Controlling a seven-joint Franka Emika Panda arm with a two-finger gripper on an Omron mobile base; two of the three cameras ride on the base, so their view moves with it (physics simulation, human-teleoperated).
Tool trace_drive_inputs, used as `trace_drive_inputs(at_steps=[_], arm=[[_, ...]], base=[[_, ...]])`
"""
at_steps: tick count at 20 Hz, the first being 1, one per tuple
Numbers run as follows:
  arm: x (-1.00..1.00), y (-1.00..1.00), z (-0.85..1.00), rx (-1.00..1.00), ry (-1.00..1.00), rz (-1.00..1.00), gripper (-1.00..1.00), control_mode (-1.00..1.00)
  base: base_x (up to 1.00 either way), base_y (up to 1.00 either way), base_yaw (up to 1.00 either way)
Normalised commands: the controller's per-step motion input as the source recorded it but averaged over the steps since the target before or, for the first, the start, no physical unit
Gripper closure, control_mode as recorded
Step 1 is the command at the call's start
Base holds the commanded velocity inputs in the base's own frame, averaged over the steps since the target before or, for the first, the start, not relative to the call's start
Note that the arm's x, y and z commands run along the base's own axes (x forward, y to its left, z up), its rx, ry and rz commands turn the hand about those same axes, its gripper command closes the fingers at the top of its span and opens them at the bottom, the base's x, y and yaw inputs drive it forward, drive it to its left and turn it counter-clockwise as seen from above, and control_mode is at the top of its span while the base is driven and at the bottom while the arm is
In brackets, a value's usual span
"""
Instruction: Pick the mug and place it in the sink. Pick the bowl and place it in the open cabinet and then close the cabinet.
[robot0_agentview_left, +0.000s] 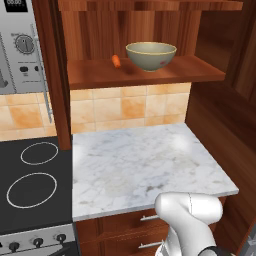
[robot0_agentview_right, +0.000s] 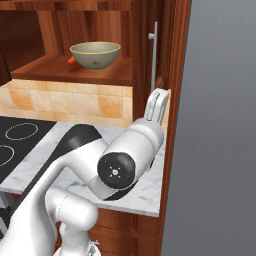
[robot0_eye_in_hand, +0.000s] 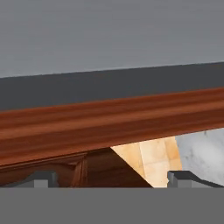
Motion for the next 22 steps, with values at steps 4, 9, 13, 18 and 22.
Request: trace_drive_inputs(at_steps=[4,9,13,18,22], arm=[[0.25,0.09,-0.17,0.0,0.0,0.07,-1.0,-1.0],[0.0,0.67,-0.21,0.0,0.0,0.11,-1.0,-1.0],[0.07,0.66,-0.04,0.0,0.0,0.08,-1.0,-1.0],[0.24,0.24,0.06,0.0,0.01,0.02,-1.0,-1.0],[0.34,0.02,0.09,0.0,0.11,0.03,-1.0,-1.0]], base=[[0.0,0.0,0.0],[0.0,0.0,0.0],[0.0,0.0,0.0],[0.0,0.0,0.0],[0.0,0.0,0.0]])
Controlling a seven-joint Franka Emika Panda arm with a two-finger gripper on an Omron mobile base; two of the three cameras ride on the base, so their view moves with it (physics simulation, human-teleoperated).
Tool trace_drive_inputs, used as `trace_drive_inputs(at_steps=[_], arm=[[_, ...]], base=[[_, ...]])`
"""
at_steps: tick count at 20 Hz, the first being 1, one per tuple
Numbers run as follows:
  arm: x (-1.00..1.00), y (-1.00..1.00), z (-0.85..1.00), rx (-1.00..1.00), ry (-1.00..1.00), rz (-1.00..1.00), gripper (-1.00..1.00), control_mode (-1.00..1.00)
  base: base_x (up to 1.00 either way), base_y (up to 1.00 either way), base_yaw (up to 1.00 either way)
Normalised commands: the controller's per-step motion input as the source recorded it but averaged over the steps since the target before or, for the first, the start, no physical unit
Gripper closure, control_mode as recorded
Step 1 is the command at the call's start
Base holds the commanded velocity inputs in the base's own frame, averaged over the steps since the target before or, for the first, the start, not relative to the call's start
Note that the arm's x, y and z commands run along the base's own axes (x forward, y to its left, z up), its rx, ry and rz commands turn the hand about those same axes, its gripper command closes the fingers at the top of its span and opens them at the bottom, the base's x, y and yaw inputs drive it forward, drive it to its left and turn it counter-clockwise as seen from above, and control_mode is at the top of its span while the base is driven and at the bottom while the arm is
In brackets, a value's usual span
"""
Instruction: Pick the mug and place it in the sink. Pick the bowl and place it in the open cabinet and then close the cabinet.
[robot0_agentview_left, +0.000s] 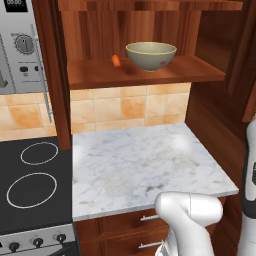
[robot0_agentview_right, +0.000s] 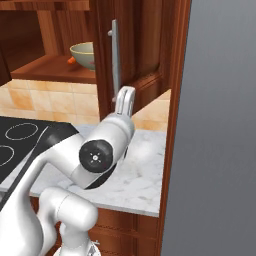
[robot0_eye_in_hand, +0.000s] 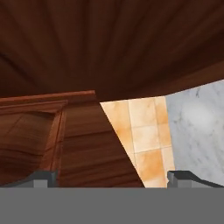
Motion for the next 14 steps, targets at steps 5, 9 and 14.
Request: trace_drive_inputs(at_steps=[5,9,14], arm=[[0.32,0.31,0.0,0.0,0.12,0.03,-1.0,-1.0],[0.01,0.73,-0.05,0.0,0.0,0.03,-1.0,-1.0],[0.27,0.39,0.0,0.0,0.01,0.04,-1.0,-1.0]], base=[[0.0,0.0,0.0],[0.0,0.0,0.0],[0.0,0.0,0.0]])
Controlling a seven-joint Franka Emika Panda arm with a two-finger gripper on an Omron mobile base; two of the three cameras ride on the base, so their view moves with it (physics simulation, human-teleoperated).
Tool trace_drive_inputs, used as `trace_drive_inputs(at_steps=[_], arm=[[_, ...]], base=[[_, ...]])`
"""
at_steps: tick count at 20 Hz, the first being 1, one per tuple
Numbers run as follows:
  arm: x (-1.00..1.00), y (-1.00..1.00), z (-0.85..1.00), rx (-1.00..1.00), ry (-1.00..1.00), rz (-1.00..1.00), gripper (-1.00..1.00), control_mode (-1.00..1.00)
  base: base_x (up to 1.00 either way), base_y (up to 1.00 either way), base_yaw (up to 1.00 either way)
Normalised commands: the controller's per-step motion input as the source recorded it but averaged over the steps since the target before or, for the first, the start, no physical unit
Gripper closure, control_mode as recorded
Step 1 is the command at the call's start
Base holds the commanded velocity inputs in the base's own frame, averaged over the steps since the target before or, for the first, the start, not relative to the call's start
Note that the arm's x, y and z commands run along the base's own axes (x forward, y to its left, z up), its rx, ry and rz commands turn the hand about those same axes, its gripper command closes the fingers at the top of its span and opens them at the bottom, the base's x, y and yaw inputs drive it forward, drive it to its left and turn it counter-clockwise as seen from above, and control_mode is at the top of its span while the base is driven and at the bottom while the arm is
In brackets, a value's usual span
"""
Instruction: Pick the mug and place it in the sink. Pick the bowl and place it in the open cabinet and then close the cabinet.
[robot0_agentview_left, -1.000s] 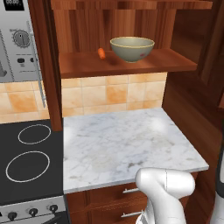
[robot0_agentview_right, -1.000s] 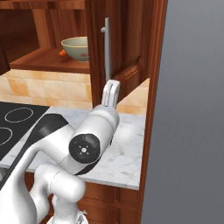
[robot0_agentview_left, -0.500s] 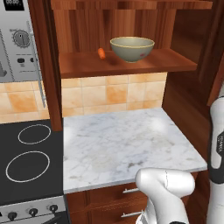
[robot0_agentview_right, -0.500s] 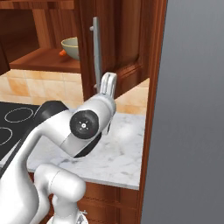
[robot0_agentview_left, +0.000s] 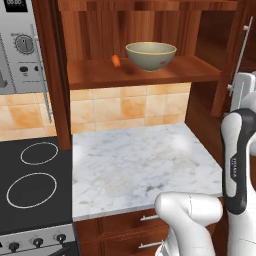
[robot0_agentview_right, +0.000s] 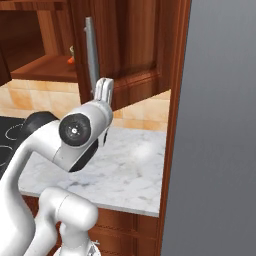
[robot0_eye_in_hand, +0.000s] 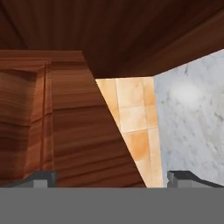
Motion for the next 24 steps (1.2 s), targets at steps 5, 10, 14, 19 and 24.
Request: trace_drive_inputs(at_steps=[5,10,14,19,24], arm=[[0.53,0.23,0.0,0.0,0.05,0.05,-1.0,-1.0],[0.55,0.02,0.0,0.0,0.04,0.05,-1.0,-1.0],[0.59,0.1,0.0,0.0,0.03,0.02,-1.0,-1.0],[0.6,0.18,0.0,0.0,0.03,0.01,-1.0,-1.0],[0.58,0.37,-0.27,0.0,0.06,0.02,-1.0,-1.0]], base=[[0.0,0.0,0.0],[0.0,0.0,0.0],[0.0,0.0,0.0],[0.0,0.0,0.0],[0.0,0.0,0.0]])
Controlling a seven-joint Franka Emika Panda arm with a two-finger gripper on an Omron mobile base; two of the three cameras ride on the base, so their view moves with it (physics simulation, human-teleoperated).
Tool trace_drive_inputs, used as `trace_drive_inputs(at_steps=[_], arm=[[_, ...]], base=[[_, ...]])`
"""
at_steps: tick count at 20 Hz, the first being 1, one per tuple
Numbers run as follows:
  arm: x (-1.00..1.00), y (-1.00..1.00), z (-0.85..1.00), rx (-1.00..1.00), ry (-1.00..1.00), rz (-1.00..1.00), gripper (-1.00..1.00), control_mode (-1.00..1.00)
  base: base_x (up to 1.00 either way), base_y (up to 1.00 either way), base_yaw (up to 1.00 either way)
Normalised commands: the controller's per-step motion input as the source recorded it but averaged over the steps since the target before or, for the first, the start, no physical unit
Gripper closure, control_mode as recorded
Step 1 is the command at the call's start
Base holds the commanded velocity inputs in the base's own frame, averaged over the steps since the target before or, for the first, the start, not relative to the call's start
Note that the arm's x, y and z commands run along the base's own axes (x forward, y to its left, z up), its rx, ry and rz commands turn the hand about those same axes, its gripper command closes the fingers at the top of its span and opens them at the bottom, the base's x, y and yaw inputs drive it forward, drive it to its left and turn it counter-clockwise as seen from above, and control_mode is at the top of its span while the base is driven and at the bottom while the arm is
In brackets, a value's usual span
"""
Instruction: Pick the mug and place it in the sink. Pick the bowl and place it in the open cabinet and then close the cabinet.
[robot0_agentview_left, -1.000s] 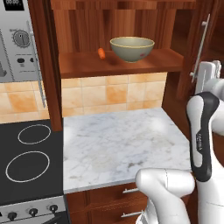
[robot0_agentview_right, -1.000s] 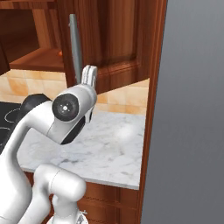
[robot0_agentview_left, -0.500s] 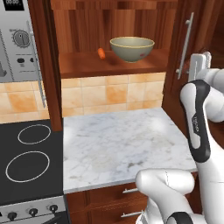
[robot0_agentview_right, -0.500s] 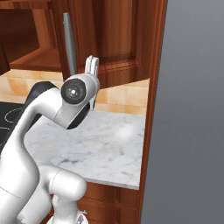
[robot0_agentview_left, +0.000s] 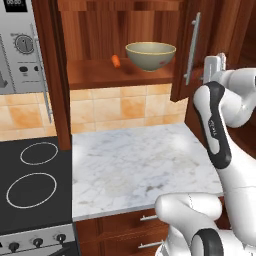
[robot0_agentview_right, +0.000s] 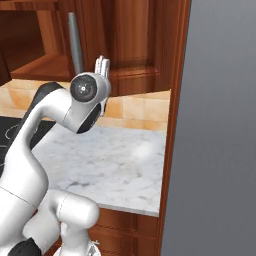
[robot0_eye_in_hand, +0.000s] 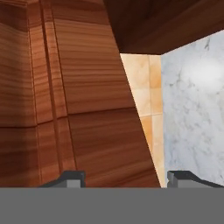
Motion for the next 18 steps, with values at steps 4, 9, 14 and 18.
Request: trace_drive_inputs(at_steps=[4,9,14,18], arm=[[0.53,0.28,-0.48,0.0,0.04,0.03,-1.0,-1.0],[0.73,0.12,-0.42,0.0,0.0,0.06,-1.0,-1.0],[0.67,0.23,-0.61,0.0,0.0,0.06,-1.0,-1.0],[0.71,0.19,-0.68,0.0,0.0,0.07,-1.0,-1.0]], base=[[0.0,0.0,0.0],[0.0,0.0,0.0],[0.0,0.0,0.0],[0.0,0.0,0.0]])
